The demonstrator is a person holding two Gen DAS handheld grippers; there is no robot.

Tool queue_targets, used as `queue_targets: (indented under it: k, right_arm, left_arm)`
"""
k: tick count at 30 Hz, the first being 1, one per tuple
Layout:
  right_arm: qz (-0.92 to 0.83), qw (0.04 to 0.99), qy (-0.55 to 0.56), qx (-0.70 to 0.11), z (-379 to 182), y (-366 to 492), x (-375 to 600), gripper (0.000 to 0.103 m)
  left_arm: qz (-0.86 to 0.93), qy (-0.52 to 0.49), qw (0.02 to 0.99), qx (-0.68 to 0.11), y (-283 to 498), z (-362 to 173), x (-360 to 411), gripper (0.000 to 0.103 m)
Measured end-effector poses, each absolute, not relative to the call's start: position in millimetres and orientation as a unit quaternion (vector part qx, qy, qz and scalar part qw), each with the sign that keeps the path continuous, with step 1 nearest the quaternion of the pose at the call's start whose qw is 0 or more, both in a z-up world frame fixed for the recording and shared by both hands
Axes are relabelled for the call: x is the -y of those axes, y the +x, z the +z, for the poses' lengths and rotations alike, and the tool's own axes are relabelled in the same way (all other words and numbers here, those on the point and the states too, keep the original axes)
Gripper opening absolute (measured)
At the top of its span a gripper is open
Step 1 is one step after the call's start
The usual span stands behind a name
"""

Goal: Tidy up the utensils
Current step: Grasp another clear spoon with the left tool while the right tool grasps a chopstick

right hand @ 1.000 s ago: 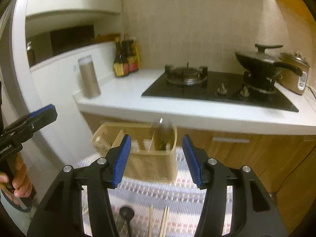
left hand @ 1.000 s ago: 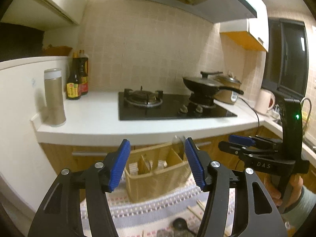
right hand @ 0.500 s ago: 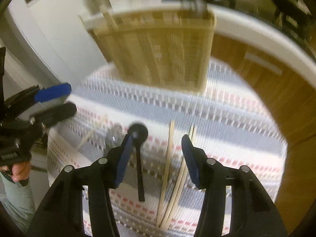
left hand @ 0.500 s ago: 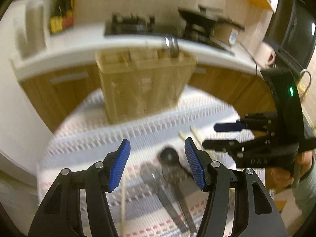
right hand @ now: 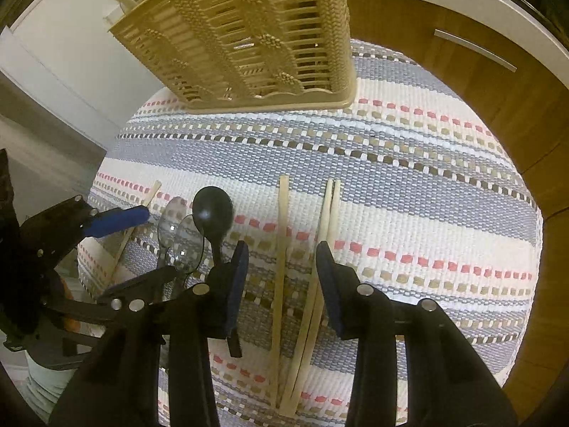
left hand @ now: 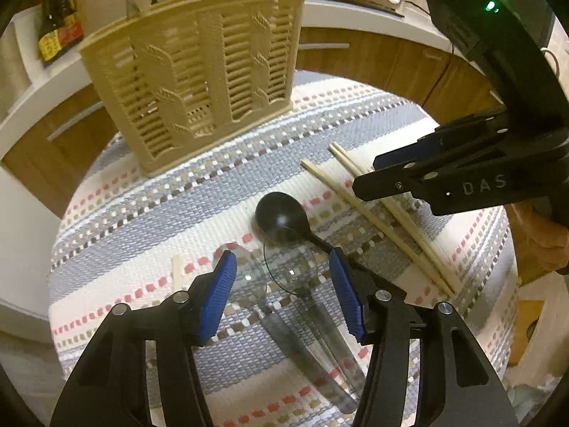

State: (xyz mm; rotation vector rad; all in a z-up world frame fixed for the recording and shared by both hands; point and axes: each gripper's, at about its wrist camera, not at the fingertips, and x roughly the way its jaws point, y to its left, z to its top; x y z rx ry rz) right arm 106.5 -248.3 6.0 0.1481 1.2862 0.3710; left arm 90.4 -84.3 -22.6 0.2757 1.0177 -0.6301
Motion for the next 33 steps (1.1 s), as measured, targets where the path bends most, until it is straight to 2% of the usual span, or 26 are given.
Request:
queue_targets:
  k: [10,11,13,17,23,30,33]
  right_arm:
    - [0.17,0.775,0.045,-0.607,-4,120,232,0.036]
    - [0.171,0.772,0.047,-0.611,-6,123,232,0.032]
    - [0.172,0.766,0.053,-0.618,-10,126,231,0.03]
    - [0.172,0.762,0.046,-0.622,-14,131,227,0.029]
    - [0.164,0.765,0.025,-0.622,-18,136,216,0.022]
    - [0.151,0.765,-0.021,-0.626,-23,139,188,0.021]
    - [0.133,0.768,-0.058,-0.624,-24,138,177,0.011]
  left_arm:
    - [-0.287,0.165,0.799,-0.503,97,-39,111,0.052]
    - [-0.283,0.171,0.798,-0.504,98,-40,114,0.051]
    - [-0.278,0.181,0.797,-0.505,100,-41,119,0.048]
    - [-0.28,0.182,0.787,-0.518,105,-49,128,0.036]
    - [-0.275,0.184,0.788,-0.518,107,-54,136,0.035]
    - [-0.266,0.173,0.79,-0.525,102,-50,133,0.035]
    - [-0.26,0.167,0.793,-0.525,104,-47,126,0.034]
